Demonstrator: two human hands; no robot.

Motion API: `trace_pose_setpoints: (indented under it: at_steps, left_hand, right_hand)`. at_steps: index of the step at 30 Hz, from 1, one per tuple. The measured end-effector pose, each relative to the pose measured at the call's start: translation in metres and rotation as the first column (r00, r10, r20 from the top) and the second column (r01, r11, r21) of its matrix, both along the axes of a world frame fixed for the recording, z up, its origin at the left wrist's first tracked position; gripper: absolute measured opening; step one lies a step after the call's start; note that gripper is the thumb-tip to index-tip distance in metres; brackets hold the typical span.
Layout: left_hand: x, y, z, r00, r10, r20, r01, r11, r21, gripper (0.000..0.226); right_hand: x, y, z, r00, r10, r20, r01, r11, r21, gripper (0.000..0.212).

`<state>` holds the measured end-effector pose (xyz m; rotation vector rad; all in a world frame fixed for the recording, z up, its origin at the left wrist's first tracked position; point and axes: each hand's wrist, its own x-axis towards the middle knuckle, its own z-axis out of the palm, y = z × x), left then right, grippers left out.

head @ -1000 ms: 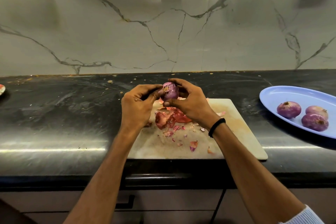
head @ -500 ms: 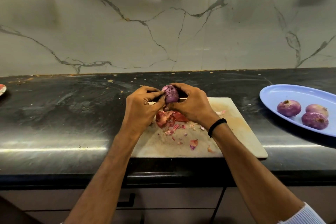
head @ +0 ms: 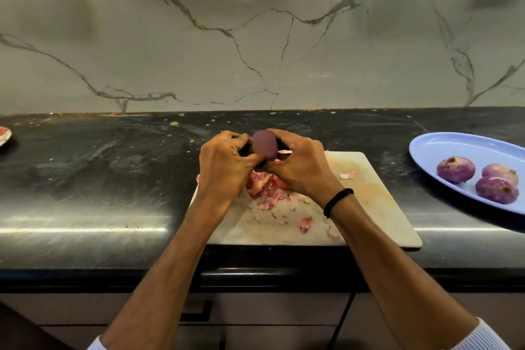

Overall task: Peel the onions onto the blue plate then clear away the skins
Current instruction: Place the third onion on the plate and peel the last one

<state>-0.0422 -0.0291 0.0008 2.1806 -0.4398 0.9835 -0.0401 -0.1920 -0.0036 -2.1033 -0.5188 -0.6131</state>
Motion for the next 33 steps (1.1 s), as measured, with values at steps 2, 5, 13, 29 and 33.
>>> trace_pose_setpoints:
  at_steps: [2, 5, 13, 29, 33]
  left_hand:
    - [-0.006, -0.002, 0.004, 0.995, -0.055, -0.084, 0.040, 0.985, -0.165, 0.015]
    - [-0.011, -0.004, 0.011, 0.943, -0.244, -0.228, 0.072, 0.816, -0.574, 0.015]
    - [-0.007, 0.003, 0.005, 0.927, -0.298, -0.226, 0.062, 0.719, -0.693, 0.010]
    - [0.002, 0.010, -0.005, 0.983, -0.183, -0.020, 0.178, 0.972, -0.153, 0.023]
    - [0.003, 0.010, -0.007, 0.992, -0.125, 0.026, 0.124, 0.992, 0.029, 0.027]
  right_hand:
    - [0.000, 0.000, 0.001, 1.000, -0.010, 0.009, 0.009, 1.000, 0.011, 0.072]
    - [-0.002, 0.001, 0.005, 1.000, 0.006, -0.016, -0.005, 0.998, 0.065, 0.073]
    - [0.001, -0.001, 0.009, 0.992, 0.057, -0.114, -0.022, 0.957, 0.289, 0.074]
    - [0.005, -0.008, 0.005, 0.980, 0.080, -0.181, -0.053, 0.987, 0.149, 0.083]
    - [0.005, -0.006, 0.002, 0.976, 0.086, -0.199, -0.066, 0.992, 0.104, 0.082]
